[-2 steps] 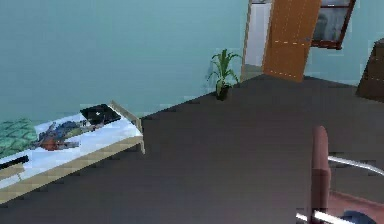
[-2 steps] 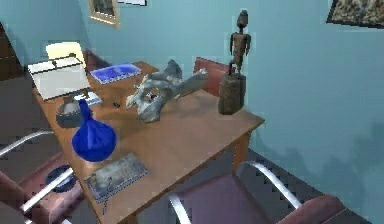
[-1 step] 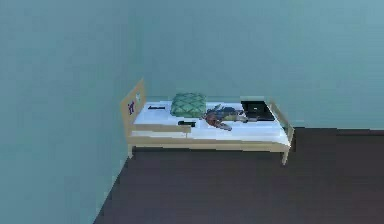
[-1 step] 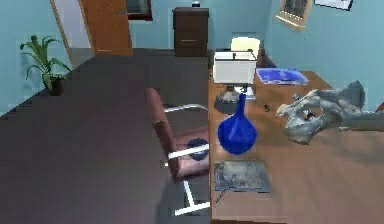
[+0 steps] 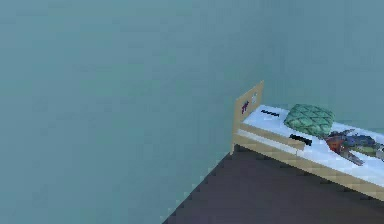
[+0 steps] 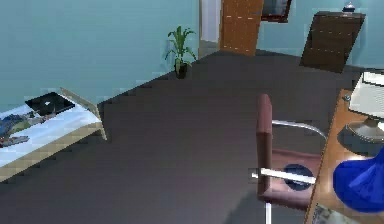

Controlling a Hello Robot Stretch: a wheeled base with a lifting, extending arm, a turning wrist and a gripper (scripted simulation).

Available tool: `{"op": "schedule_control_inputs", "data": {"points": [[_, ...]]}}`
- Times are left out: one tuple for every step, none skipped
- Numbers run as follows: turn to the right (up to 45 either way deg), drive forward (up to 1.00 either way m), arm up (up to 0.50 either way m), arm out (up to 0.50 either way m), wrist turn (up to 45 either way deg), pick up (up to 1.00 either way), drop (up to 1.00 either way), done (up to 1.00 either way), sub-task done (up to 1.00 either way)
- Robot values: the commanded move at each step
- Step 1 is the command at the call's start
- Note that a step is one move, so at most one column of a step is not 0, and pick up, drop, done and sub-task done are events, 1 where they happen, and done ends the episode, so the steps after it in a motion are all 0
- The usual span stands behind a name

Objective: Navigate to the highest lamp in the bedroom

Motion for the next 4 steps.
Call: {"op": "schedule_control_inputs", "data": {"points": [[0.0,0.25,0.0,0.0,0.0,0.0,0.0,0.0,0.0],[45.0,0.0,0.0,0.0,0.0,0.0,0.0,0.0,0.0],[36.0,0.0,0.0,0.0,0.0,0.0,0.0,0.0,0.0],[0.0,0.35,0.0,0.0,0.0,0.0,0.0,0.0,0.0]]}}
